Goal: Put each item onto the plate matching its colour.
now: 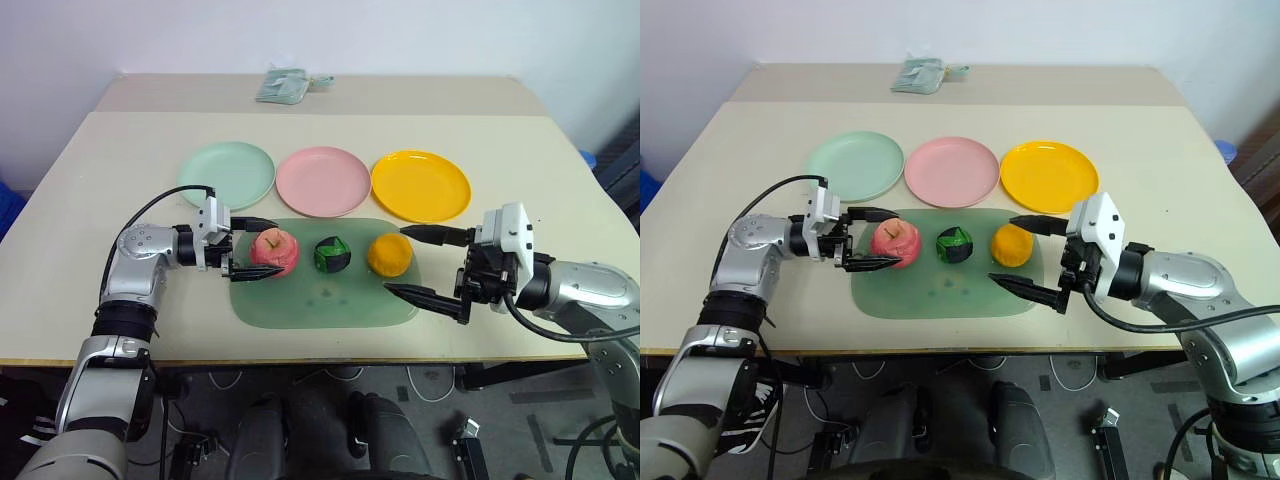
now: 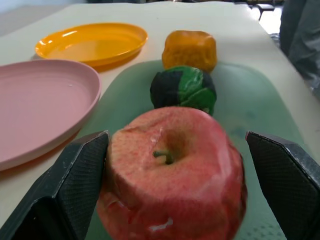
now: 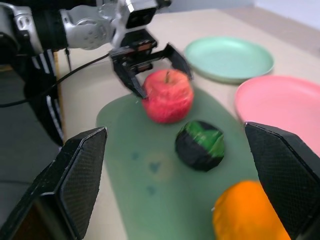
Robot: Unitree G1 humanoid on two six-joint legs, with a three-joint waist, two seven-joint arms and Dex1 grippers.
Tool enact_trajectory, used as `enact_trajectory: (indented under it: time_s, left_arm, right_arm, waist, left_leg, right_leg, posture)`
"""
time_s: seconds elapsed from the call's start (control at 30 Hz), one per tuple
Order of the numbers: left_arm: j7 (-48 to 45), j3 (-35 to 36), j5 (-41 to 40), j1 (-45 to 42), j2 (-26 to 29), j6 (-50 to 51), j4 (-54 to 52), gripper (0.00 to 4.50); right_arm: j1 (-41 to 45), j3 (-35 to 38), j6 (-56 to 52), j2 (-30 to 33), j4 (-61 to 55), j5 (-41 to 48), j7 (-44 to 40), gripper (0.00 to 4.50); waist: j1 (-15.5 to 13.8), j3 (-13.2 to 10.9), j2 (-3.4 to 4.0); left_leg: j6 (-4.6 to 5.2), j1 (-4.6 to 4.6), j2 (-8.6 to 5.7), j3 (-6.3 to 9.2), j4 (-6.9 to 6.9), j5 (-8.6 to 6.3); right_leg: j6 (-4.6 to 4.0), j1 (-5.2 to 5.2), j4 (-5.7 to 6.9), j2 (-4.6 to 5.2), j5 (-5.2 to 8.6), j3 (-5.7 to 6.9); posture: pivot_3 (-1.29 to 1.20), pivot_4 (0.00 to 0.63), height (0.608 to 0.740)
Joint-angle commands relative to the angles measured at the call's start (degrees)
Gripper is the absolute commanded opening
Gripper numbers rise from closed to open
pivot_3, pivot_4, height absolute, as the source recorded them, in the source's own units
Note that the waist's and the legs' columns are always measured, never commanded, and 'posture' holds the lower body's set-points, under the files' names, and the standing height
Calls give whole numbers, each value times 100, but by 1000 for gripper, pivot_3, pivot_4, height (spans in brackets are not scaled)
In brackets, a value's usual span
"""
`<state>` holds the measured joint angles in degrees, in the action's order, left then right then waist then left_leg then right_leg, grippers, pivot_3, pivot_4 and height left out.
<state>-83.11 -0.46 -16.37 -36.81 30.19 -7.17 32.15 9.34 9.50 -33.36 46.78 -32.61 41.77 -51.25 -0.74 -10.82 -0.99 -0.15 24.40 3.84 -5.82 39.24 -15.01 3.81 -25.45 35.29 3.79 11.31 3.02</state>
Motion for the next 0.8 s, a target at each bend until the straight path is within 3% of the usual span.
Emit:
enact_trajectory:
  time_s: [0.03,0.1,0.33,0.53,0.63,0.8]
  left_arm:
    - [108,5,31,-90,-64,-163,116,3158]
    - [205,50,25,-153,-91,-238,157,2884]
    - [779,582,-468,-1203,-378,362,721,2884]
    - [3056,624,322,-2536,-1362,-826,2605,2884]
    - [4132,396,877,-2966,-1785,-1152,3337,2884]
    - [4826,353,1221,-3314,-2148,-1110,4008,2884]
  right_arm:
    - [132,134,42,19,-221,70,91,4500]
    - [178,150,37,-13,-206,78,163,4500]
    - [775,196,495,-490,358,-569,1034,4500]
    - [1230,-157,787,-671,1492,-1880,1894,4500]
    - [1370,-149,749,-952,1583,-1953,2166,4500]
    - [1335,-120,696,-1094,1507,-2129,2342,4500]
  waist:
    - [1,0,0]
    - [-2,0,0]
    - [-8,-2,-5]
    - [-40,-1,-6]
    - [-12,-1,-7]
    - [42,-1,-6]
  left_leg:
    - [0,-1,0,0,0,0]
    - [0,-1,0,0,0,0]
    - [0,3,-1,1,5,0]
    - [2,4,-7,0,4,0]
    - [5,7,-8,-2,2,-2]
    - [5,4,-5,-3,-7,-2]
  right_leg:
    - [0,0,1,0,0,0]
    - [0,0,1,0,0,0]
    - [10,0,0,-1,-6,0]
    - [23,5,-5,-1,-12,1]
    - [28,4,-10,-1,-14,1]
    - [30,-3,-8,-7,-15,0]
  posture:
    - [0,150,740]
    - [0,150,740]
    - [0,150,740]
    - [0,150,740]
    - [0,150,740]
    - [0,150,740]
